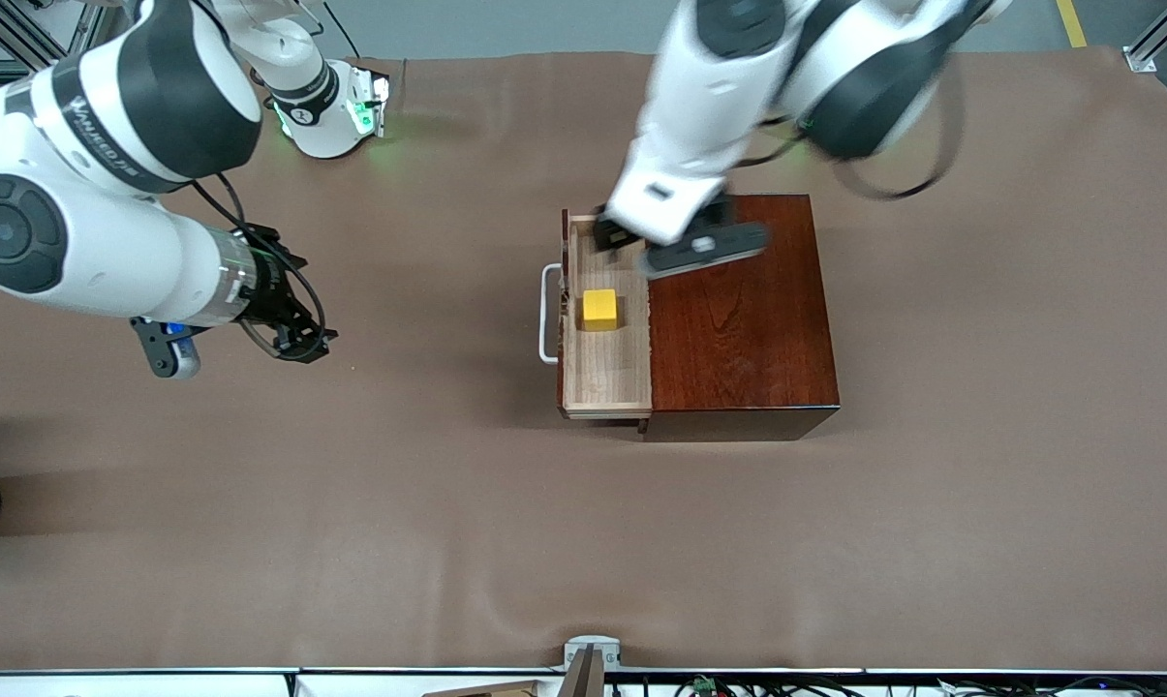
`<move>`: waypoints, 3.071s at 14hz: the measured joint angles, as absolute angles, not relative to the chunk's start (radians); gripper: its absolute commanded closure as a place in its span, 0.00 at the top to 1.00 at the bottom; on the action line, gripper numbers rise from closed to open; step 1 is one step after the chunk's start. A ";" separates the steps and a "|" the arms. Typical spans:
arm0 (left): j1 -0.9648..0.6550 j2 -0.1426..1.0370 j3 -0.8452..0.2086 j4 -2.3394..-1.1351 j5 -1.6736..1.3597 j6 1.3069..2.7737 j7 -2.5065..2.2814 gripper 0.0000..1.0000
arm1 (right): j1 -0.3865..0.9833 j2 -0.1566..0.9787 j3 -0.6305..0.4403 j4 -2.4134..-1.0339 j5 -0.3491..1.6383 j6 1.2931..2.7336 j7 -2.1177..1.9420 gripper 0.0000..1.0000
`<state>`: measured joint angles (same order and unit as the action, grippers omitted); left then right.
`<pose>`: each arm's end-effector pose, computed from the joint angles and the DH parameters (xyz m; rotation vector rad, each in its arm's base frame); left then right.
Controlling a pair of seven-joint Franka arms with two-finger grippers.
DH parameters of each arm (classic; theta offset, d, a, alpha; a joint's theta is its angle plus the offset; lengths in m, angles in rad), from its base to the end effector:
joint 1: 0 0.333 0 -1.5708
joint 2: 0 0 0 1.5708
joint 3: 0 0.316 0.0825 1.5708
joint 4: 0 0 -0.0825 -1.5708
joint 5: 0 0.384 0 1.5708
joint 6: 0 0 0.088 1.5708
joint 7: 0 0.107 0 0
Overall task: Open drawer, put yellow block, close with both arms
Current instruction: 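Withdraw the right gripper while the left gripper reaches the drawer handle, then push the drawer shut into the box with the left gripper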
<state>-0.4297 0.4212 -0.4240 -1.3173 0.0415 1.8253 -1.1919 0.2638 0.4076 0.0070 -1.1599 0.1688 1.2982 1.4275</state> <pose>0.4955 -0.4782 0.5258 2.9188 0.5517 -0.0650 0.6123 0.1911 0.5495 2.5457 -1.6199 -0.4648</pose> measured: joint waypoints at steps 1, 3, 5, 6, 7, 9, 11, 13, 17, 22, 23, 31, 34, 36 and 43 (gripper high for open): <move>-0.501 0.468 -0.376 -1.301 0.042 1.897 -1.271 1.00 | 0.248 0.403 0.007 -1.160 0.169 1.291 1.391 1.00; -0.659 0.548 -0.246 -1.269 0.042 2.006 -1.402 1.00 | 0.211 0.395 0.006 -1.160 0.169 1.276 1.298 1.00; -0.810 0.624 -0.116 -1.213 0.042 2.066 -1.510 1.00 | 0.173 0.391 0.006 -1.160 0.169 1.271 1.175 1.00; -0.866 0.661 -0.072 -1.181 0.042 2.089 -1.554 1.00 | 0.153 0.388 0.006 -1.160 0.169 1.271 1.101 1.00; -0.905 0.694 -0.048 -1.156 0.042 2.110 -1.592 1.00 | 0.131 0.383 0.005 -1.160 0.168 1.269 1.021 1.00; -0.947 0.750 -0.022 -1.134 0.042 2.169 -1.654 1.00 | 0.085 0.367 0.004 -1.160 0.167 1.241 0.860 1.00; -0.988 0.801 0.027 -1.130 0.042 2.212 -1.697 1.00 | 0.035 0.353 0.004 -1.160 0.167 1.215 0.708 1.00; -1.042 0.851 0.088 -1.128 0.042 2.230 -1.744 1.00 | -0.005 0.343 0.004 -1.159 0.166 1.205 0.570 1.00; -1.075 0.905 0.118 -1.126 0.042 2.210 -1.841 1.00 | -0.025 0.315 0.006 -1.159 0.088 1.202 0.327 1.00; -1.051 0.908 0.124 -1.101 0.038 2.035 -1.913 1.00 | -0.027 0.255 0.009 -1.159 0.027 1.201 0.064 1.00; -1.040 0.908 0.125 -1.098 0.037 1.996 -1.925 1.00 | -0.033 0.234 0.009 -1.163 0.026 1.202 0.010 1.00; -0.957 0.905 0.129 -1.094 0.036 1.762 -1.928 1.00 | -0.081 0.121 0.017 -1.282 0.026 1.228 -0.172 1.00; -0.953 0.905 0.133 -1.094 0.036 1.737 -1.928 1.00 | -0.080 0.057 0.021 -1.388 0.026 1.299 -0.172 1.00; -0.948 0.905 0.137 -1.094 0.036 1.713 -1.935 1.00 | -0.077 -0.001 0.027 -1.462 0.026 1.340 -0.172 1.00; -0.938 0.904 0.141 -1.088 0.036 1.702 -2.006 1.00 | -0.077 -0.037 0.029 -1.497 0.022 1.358 -0.172 1.00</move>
